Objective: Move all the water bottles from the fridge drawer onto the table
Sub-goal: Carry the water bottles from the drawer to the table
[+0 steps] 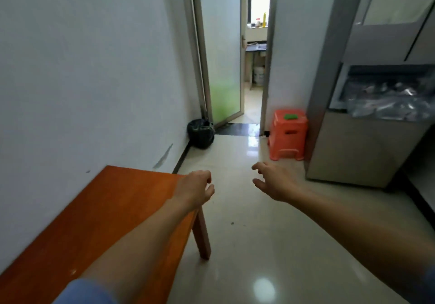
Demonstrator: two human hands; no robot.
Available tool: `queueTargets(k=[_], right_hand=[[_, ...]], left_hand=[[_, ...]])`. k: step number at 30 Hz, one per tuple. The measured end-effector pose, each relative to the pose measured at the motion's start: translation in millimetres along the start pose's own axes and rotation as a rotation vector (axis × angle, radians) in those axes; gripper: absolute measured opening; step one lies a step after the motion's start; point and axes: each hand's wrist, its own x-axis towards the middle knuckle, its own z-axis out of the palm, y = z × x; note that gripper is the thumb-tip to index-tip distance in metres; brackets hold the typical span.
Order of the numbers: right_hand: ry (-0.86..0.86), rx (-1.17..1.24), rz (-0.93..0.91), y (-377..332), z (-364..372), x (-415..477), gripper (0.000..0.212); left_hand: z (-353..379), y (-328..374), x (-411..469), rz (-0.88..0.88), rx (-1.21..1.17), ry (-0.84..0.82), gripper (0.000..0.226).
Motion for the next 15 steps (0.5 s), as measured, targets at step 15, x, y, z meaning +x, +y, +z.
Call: queueTargets(k=[15], right_hand=[[0.146,-0.018,0.639,337,-89,50,0.042]], left_hand=[[112,250,348,0.556,-0.112,-0.191,0.013]])
